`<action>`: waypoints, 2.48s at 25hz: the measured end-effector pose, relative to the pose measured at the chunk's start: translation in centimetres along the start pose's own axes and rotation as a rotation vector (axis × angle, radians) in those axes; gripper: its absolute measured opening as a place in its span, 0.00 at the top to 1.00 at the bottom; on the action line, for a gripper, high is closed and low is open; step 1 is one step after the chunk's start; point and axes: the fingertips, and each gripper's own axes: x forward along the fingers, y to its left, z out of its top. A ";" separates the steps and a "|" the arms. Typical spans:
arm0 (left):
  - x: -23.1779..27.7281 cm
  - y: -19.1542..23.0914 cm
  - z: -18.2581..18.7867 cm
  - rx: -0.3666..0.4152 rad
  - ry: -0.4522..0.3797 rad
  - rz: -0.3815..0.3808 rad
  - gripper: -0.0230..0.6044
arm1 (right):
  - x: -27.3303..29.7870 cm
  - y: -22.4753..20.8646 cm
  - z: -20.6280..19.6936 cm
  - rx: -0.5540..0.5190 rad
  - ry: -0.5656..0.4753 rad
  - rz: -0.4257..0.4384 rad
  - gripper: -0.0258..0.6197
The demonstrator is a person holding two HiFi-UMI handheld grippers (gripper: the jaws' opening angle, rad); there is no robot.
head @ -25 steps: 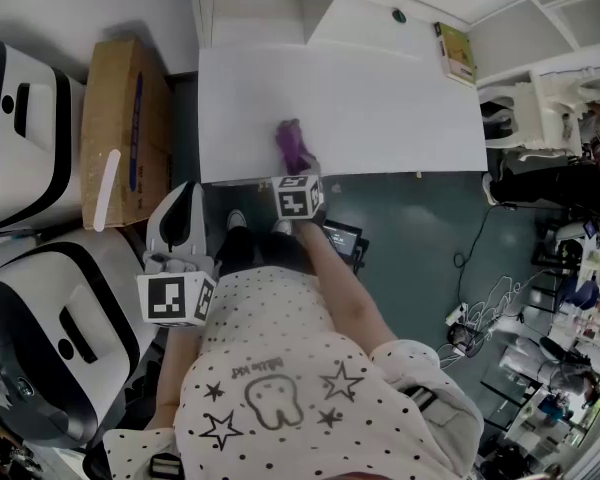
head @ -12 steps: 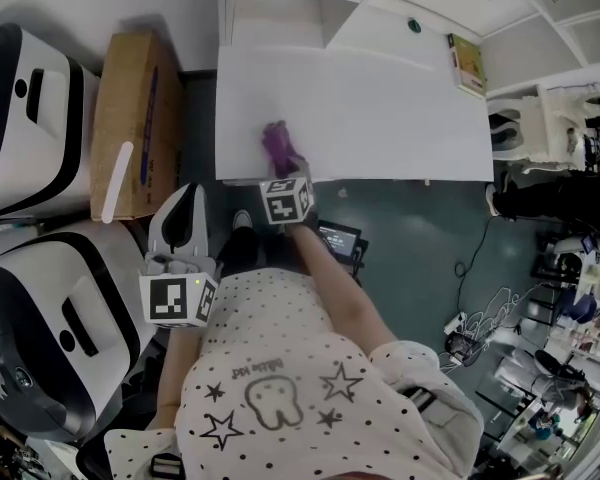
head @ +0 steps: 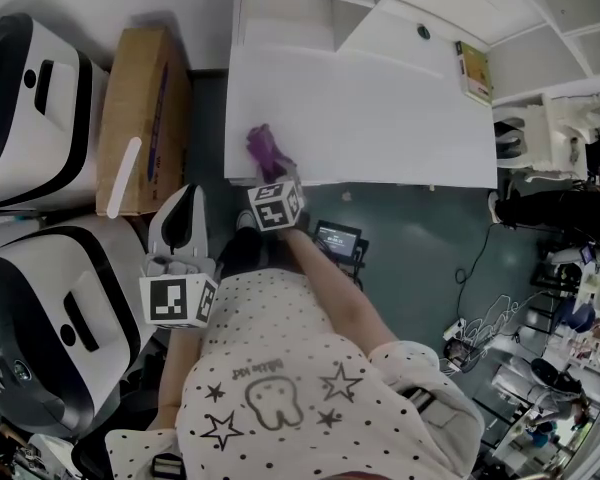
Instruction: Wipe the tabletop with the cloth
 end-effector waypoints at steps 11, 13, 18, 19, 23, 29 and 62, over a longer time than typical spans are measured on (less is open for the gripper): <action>-0.2 0.3 -0.1 -0.001 -0.001 -0.001 0.97 | 0.2 3.4 0.6 -0.066 -0.022 0.064 0.86; -0.2 0.3 0.0 0.000 0.001 -0.001 0.97 | 0.2 3.8 0.7 -0.071 -0.025 0.073 0.86; -0.3 0.4 -0.1 0.001 0.005 -0.001 0.97 | 0.1 4.8 0.8 -0.088 -0.031 0.101 0.86; -0.3 0.4 -0.1 0.001 0.006 -0.001 0.97 | 0.1 5.1 0.9 -0.092 -0.033 0.107 0.86; -0.5 0.4 -0.1 0.002 0.005 -0.001 0.97 | 0.1 6.0 0.9 -0.109 -0.039 0.128 0.86; -0.6 0.4 -0.1 0.004 0.004 -0.003 0.97 | 0.1 7.2 1.0 -0.139 -0.040 0.157 0.86; 6.6 -11.4 -1.3 0.048 0.044 -0.243 0.97 | -11.1 -17.4 0.0 0.317 -0.286 -0.108 0.86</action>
